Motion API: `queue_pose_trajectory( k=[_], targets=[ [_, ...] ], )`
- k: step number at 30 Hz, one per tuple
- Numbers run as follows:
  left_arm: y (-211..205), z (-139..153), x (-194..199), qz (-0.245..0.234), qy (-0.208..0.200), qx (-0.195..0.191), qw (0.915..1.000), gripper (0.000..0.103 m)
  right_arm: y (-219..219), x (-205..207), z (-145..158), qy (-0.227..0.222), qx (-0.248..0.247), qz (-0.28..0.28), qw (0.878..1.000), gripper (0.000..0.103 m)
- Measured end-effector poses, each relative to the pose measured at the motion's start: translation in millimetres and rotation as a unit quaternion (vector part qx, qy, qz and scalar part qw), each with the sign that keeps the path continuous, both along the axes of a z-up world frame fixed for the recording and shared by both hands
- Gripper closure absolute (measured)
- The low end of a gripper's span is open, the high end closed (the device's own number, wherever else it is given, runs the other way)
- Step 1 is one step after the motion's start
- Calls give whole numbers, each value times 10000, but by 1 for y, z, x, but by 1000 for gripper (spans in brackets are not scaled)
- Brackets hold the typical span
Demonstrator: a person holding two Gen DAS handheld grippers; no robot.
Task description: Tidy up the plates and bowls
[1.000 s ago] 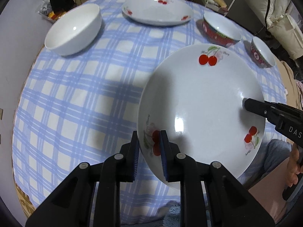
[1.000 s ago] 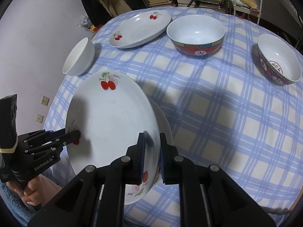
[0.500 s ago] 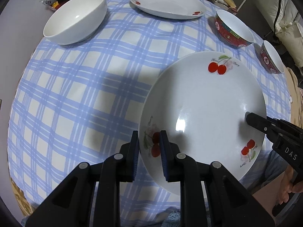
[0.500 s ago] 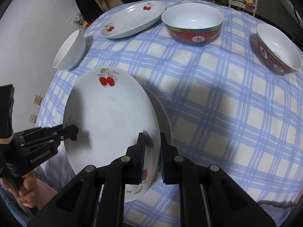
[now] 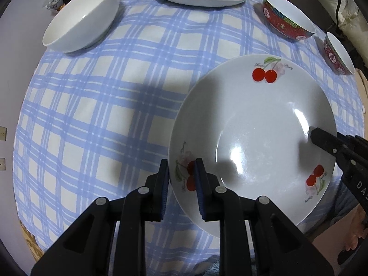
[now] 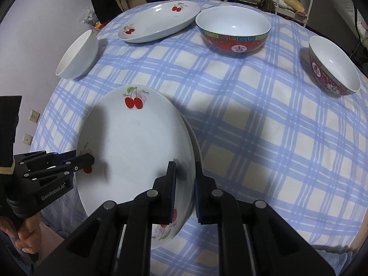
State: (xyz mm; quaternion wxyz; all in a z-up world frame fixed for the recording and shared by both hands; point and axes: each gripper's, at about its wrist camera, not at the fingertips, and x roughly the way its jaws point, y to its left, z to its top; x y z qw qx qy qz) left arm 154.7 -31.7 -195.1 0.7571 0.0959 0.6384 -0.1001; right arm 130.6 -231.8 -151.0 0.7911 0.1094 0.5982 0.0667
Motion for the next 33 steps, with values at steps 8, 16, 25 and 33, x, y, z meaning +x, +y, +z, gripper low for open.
queue_pose_trajectory(
  k=[8,16,25,33],
  targets=[
    [-1,0,-2,59,12,-8,10000,83,6,-3,5,-182,-230,76,9995,88],
    [-2,-2,-13,79,-26,52,10000,83,4,-1,4,-220,-450,72,9987,88],
    [16,4,-10,458,82,-285,9985,82,3,1,2,-166,-408,43,9990,86],
    [12,37,-4,576,-569,-207,9965,79,0,5,24,-568,-271,94,9980,83]
  ],
)
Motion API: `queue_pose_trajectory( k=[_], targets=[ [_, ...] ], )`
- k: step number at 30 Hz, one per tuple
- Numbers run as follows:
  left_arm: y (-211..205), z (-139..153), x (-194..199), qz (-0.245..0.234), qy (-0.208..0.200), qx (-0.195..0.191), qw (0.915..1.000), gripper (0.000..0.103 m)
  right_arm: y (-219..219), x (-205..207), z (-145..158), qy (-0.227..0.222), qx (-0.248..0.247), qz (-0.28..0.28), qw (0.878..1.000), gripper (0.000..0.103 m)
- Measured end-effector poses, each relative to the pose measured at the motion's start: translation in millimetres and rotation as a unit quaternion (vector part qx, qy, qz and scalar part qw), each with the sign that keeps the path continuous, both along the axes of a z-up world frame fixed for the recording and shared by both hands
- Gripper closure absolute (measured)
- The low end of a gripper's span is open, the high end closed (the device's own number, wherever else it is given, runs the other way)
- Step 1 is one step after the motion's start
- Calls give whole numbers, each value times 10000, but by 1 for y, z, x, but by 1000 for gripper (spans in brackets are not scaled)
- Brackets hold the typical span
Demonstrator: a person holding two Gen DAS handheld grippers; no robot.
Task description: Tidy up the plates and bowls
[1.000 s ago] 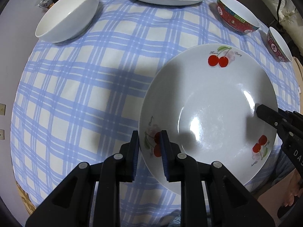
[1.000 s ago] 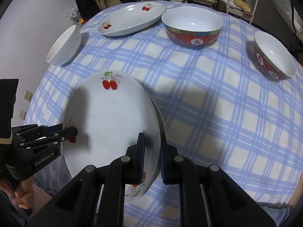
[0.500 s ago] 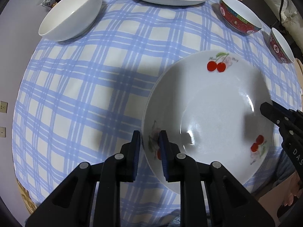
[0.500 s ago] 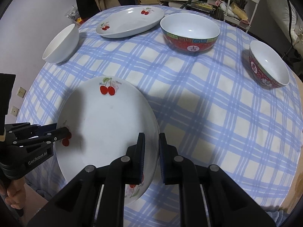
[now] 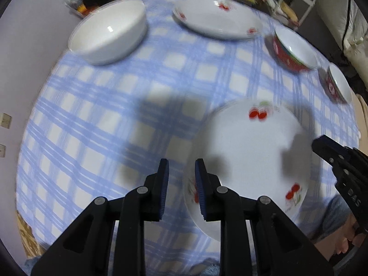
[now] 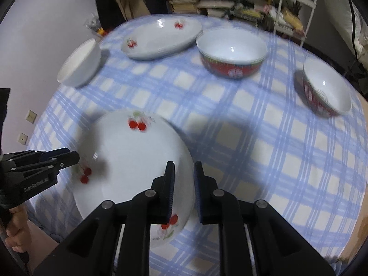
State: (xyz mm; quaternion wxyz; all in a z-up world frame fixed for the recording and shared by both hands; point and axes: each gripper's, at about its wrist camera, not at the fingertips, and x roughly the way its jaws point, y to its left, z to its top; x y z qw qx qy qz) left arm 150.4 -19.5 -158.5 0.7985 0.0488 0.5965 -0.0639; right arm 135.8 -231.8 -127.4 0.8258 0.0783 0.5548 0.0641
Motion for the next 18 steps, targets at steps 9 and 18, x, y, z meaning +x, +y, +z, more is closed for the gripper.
queue_pose_trajectory(
  k=[9,18],
  targets=[
    [17,48,45,353,-851,274,9954,38,3,45,39,-714,-165,296,9969,17],
    [-5,49,108,143,-1002,508,9936,28,0,124,44,-958,-157,425,9944,0]
  ],
)
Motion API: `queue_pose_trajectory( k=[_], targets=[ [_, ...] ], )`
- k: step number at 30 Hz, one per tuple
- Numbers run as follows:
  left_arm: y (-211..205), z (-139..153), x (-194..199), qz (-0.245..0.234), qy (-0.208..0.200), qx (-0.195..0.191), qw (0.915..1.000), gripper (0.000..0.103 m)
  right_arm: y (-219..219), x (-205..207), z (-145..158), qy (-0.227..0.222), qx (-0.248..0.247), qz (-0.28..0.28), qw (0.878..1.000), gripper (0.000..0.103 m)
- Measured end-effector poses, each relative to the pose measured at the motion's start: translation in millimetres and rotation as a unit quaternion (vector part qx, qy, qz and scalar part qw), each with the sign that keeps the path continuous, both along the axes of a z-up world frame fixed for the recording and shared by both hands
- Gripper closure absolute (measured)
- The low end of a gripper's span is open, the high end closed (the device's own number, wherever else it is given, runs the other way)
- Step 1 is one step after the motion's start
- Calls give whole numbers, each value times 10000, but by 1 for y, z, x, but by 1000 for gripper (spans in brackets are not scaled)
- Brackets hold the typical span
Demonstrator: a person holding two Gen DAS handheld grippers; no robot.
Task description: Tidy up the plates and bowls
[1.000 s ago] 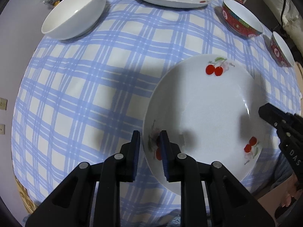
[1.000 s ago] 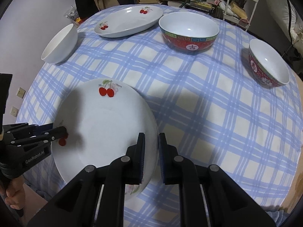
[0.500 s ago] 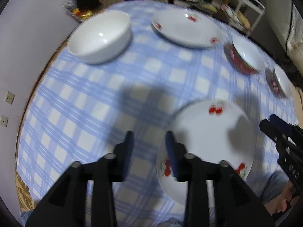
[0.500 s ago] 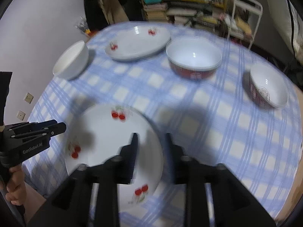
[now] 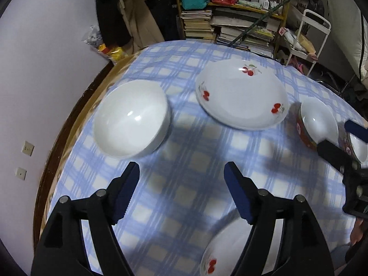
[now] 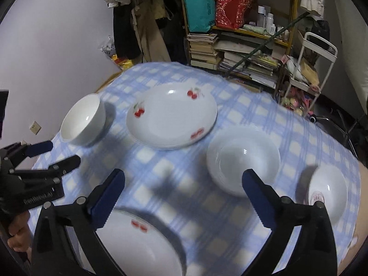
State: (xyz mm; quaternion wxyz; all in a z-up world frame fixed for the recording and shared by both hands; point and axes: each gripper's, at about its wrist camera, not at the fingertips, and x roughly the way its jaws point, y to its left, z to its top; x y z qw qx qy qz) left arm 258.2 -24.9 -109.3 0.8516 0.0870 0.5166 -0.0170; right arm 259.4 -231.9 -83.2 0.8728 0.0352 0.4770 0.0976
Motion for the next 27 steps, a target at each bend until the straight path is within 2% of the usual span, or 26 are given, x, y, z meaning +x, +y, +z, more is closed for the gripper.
queue_pose_trajectory(
  k=[6,12,22,27],
  targets=[
    [-16,-12,38,-152,201,-188,9995,28,-8,55,-6,-20,-53,-79,10000,0],
    [-27,-31,72,-21,348,-236,9991,28,-11,100,-21,148,9,32,9999,0],
    [-26,-59,118,249,646,-347,9970,28,-19,146,-49,489,26,96,9988,0],
    [-28,-65,132,183,673,-312,9971,29,-19,159,-62,674,-87,209,9975,2]
  ],
)
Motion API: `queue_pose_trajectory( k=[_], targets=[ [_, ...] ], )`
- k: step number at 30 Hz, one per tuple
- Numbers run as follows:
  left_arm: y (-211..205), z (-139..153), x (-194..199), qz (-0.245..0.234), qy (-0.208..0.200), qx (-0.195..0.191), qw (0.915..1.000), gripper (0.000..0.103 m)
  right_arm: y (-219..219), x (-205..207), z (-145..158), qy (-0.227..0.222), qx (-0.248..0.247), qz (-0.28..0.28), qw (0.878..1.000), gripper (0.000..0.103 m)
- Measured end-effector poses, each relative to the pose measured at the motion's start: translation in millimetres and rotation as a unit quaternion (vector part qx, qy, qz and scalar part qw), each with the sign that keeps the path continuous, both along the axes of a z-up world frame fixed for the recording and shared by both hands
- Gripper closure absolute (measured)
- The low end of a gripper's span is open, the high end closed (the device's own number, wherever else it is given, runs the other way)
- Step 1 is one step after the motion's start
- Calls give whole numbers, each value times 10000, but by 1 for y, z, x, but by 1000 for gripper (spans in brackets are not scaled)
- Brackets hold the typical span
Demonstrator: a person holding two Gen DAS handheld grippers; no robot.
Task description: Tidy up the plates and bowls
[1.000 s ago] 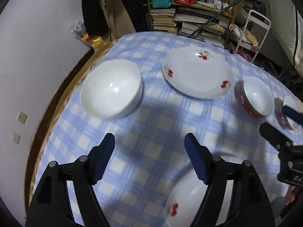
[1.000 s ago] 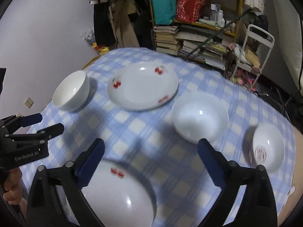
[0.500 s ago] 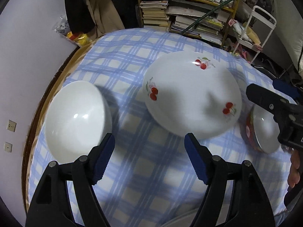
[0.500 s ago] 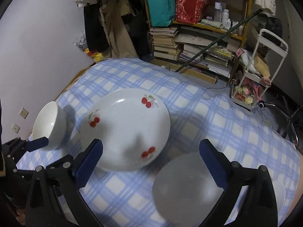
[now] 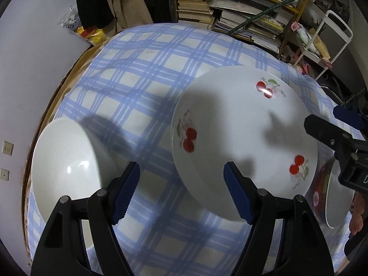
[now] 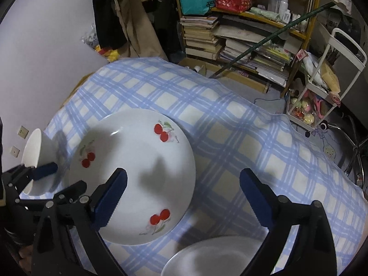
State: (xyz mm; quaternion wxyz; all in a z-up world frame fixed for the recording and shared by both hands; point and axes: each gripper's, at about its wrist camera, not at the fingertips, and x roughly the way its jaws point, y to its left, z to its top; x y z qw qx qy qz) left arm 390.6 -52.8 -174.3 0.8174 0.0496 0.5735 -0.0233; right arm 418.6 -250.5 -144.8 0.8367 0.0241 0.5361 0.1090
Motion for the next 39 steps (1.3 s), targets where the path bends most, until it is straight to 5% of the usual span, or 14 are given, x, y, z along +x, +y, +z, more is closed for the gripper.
queue_pose_trajectory(
  k=[5,7,11,17,28,31,39],
  targets=[
    [-7,-5,11,-107,6,119,9999,29,-1,10,-12,168,-17,-9,9999,9],
    [-9,-7,16,-150,33,122,9998,38,-2,14,-18,352,119,-4,9993,16],
    [-12,-13,27,-210,166,270,9993,53,-4,19,-30,695,261,15,9972,41],
    [-9,-16,39,-225,282,419,9985,59,-7,17,-41,925,276,-7,9953,71],
    [-15,-13,37,-392,207,564,9974,59,-10,17,-41,918,330,-21,9952,71],
    [-18,-15,38,-500,262,490,9972,68,-10,17,-41,956,357,-32,9948,72],
    [-20,-20,45,-416,474,495,9968,74,-6,15,-42,1060,501,42,9931,85]
  ],
)
